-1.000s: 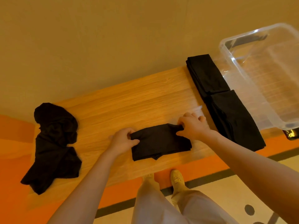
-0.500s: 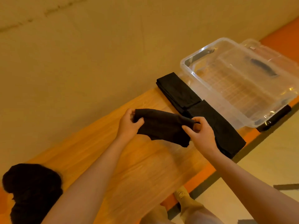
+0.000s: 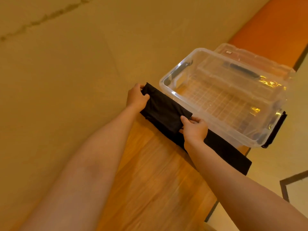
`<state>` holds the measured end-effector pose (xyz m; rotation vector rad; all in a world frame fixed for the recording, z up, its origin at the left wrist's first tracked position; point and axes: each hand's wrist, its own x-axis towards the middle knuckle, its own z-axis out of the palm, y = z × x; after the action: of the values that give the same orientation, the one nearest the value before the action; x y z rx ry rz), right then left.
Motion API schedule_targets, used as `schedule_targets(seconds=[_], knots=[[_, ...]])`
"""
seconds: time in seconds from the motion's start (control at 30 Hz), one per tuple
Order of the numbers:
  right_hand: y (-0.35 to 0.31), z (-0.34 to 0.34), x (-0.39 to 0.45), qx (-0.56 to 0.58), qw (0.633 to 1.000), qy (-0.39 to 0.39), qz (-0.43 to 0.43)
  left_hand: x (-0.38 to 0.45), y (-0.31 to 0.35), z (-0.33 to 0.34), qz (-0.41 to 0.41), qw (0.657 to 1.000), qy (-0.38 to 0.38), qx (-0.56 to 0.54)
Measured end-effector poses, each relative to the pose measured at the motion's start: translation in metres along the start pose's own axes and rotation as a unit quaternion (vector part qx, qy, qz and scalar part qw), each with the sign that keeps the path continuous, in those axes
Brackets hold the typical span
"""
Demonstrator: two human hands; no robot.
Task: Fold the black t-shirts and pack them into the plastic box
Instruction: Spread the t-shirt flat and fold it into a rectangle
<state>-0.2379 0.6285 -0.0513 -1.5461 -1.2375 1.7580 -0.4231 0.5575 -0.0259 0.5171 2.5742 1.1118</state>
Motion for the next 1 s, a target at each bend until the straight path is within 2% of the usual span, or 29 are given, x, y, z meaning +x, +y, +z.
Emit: schedule_targets(seconds=[0.17, 0.3, 0.37, 0.47, 0.53, 0.6, 0.67, 0.7, 0.8, 0.87, 1.0], knots=[[0.011, 0.008, 0.020, 0.011, 0.998, 0.054, 0.020, 0.026, -0.008, 0.024, -0.002, 0.999, -0.017, 0.037], [0.013, 0.006, 0.017, -0.016, 0.999, 0.047, 0.007, 0.032, -0.020, 0.032, -0.012, 0.997, 0.000, 0.070], [0.014, 0.002, 0.010, -0.041, 0.998, 0.034, -0.015, 0.029, -0.022, 0.032, 0.032, 0.987, 0.046, 0.149], [0.017, -0.007, -0.006, -0.123, 0.984, 0.015, -0.131, 0.016, -0.023, 0.035, 0.181, 0.951, 0.073, 0.242], [0.021, -0.009, -0.014, -0.225, 0.944, -0.015, -0.240, 0.004, -0.025, 0.041, 0.288, 0.925, 0.037, 0.246], [0.028, -0.006, -0.014, -0.361, 0.873, -0.039, -0.326, -0.007, -0.033, 0.049, 0.356, 0.899, -0.019, 0.254], [0.038, -0.005, -0.009, -0.467, 0.802, -0.034, -0.371, -0.013, -0.041, 0.054, 0.365, 0.888, -0.059, 0.273], [0.042, -0.005, -0.008, -0.500, 0.780, -0.033, -0.375, -0.015, -0.043, 0.055, 0.351, 0.892, -0.073, 0.277], [0.052, -0.011, -0.003, -0.563, 0.743, -0.070, -0.355, -0.021, -0.047, 0.053, 0.303, 0.906, -0.109, 0.275], [0.055, -0.015, -0.002, -0.579, 0.724, -0.078, -0.366, -0.024, -0.046, 0.051, 0.287, 0.904, -0.132, 0.289], [0.048, -0.018, -0.005, -0.589, 0.711, -0.085, -0.375, -0.035, -0.043, 0.042, 0.268, 0.892, -0.150, 0.330]])
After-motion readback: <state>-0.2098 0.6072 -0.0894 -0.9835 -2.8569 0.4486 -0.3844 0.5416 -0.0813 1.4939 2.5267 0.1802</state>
